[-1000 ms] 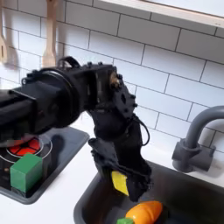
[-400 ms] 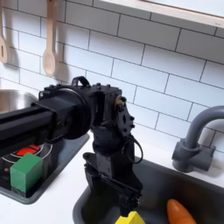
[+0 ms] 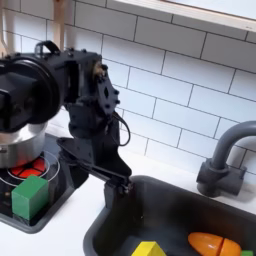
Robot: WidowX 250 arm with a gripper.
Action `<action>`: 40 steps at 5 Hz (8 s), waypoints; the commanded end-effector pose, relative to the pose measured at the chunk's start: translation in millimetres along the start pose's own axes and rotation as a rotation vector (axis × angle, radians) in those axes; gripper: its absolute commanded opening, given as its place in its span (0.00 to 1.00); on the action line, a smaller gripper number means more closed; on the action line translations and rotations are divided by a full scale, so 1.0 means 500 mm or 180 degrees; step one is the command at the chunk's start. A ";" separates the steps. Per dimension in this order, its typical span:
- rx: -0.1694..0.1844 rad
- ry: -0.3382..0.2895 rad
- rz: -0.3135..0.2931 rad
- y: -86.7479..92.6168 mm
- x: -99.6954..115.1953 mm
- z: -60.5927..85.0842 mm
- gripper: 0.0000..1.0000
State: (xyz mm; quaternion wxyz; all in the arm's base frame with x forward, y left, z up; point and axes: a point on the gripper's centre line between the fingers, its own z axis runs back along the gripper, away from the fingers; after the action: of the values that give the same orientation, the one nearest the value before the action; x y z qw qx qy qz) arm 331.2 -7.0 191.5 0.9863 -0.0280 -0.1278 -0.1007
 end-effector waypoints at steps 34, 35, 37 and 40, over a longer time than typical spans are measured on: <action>0.0608 -0.0290 0.0998 0.382 0.062 -0.027 1.00; 0.0633 -0.0282 0.0999 0.387 0.060 -0.027 1.00; 0.0656 -0.0104 0.1036 0.400 0.033 -0.058 1.00; 0.0619 -0.0007 0.1044 0.395 0.027 -0.088 1.00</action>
State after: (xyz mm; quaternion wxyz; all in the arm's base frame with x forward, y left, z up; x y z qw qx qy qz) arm 394.4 184.8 147.2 0.9865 0.0507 -0.1328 0.0815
